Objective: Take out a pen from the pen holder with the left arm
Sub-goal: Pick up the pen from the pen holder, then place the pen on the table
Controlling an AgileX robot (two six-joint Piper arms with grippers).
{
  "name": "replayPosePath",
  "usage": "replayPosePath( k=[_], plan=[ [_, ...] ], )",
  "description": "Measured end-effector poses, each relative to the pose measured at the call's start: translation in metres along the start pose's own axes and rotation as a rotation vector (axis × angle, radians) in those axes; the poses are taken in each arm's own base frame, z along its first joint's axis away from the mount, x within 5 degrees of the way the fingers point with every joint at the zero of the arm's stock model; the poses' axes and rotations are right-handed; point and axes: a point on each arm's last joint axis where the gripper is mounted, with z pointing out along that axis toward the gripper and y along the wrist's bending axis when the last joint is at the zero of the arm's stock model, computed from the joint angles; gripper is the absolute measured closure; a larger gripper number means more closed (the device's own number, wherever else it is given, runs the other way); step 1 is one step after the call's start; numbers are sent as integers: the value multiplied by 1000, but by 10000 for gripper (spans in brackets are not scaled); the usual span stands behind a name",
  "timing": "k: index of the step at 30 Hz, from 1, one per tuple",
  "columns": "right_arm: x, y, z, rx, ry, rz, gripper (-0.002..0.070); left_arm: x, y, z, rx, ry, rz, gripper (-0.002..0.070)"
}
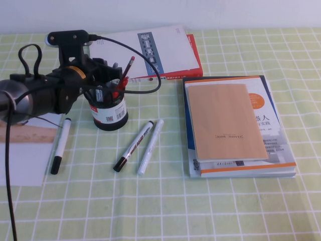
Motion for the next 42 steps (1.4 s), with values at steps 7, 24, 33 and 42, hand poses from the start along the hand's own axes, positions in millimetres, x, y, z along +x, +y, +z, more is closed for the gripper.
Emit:
replayPosePath(
  k=[7, 24, 33, 42],
  plan=[
    [0, 0, 0, 0, 0, 0, 689, -5, -1, -6, -2, 9, 0, 589],
    [0, 0, 0, 0, 0, 0, 689, -62, -7, -58, 13, -141, 13, 590],
    [0, 0, 0, 0, 0, 0, 689, -94, -9, -131, -18, -46, 69, 590],
    [0, 0, 0, 0, 0, 0, 689, -87, -8, -201, -50, 264, 76, 590]
  ],
)
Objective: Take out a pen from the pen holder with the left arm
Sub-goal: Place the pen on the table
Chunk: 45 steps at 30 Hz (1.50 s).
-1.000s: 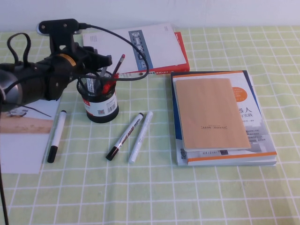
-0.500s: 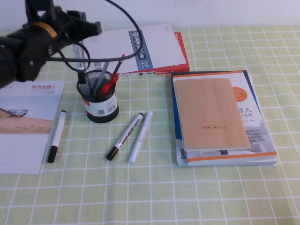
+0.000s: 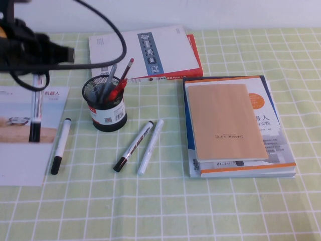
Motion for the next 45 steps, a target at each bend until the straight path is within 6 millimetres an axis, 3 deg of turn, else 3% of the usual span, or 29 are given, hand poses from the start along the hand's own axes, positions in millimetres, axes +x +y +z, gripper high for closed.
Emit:
replayPosePath(
  k=[8, 15, 19, 29, 45],
  plan=[
    [0, 0, 0, 0, 0, 0, 689, 45, -24, 14, 113, 226, 59, 590],
    [0, 0, 0, 0, 0, 0, 689, 87, -24, 38, 108, 283, 62, 590],
    [0, 0, 0, 0, 0, 0, 689, 100, -24, 54, 103, 313, 59, 590],
    [0, 0, 0, 0, 0, 0, 689, 107, -9, 93, 55, 375, -14, 590],
    [0, 0, 0, 0, 0, 0, 689, 79, 7, 148, -1, 446, 7, 590]
  ],
)
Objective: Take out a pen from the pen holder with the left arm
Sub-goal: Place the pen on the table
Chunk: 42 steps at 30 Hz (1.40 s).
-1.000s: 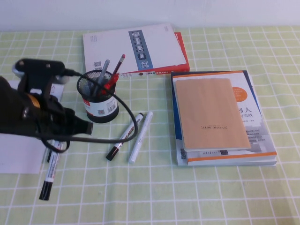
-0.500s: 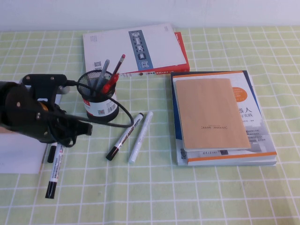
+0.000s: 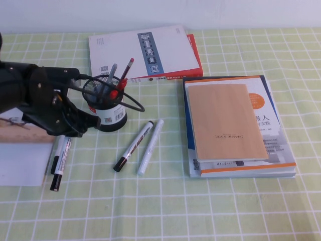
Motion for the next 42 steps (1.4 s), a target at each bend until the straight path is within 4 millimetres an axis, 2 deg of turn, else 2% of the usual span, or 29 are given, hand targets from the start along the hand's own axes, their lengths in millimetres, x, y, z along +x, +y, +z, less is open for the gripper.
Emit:
replayPosePath(
  k=[7, 16, 28, 36, 39, 42],
  plan=[
    [0, 0, 0, 0, 0, 0, 689, -11, 5, 18, -11, 43, -3, 590],
    [0, 0, 0, 0, 0, 0, 689, -8, 11, 43, -17, 98, -17, 590],
    [0, 0, 0, 0, 0, 0, 689, -10, 13, 44, -19, 76, -20, 582],
    [0, 0, 0, 0, 0, 0, 689, -10, 13, 44, -19, 76, -20, 365],
    [0, 0, 0, 0, 0, 0, 689, -11, 13, 36, -19, 67, -20, 335],
    [0, 0, 0, 0, 0, 0, 689, -13, 12, 12, -20, 39, -21, 329]
  ],
)
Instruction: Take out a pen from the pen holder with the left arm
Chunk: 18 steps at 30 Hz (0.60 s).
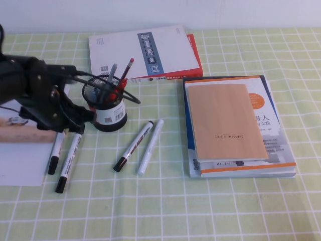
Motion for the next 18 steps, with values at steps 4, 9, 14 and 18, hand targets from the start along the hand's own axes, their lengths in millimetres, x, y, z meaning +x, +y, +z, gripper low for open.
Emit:
replayPosePath(
  k=[4, 9, 14, 18],
  plan=[
    [0, 0, 0, 0, 0, 0, 689, 3, 0, -46, -1, -44, -3, 407],
    [0, 0, 0, 0, 0, 0, 689, 30, 1, -97, 0, -129, -10, 629],
    [0, 0, 0, 0, 0, 0, 689, 74, 1, -147, 1, -239, -21, 669],
    [0, 0, 0, 0, 0, 0, 689, 112, 1, -177, 3, -352, -25, 674]
  ],
)
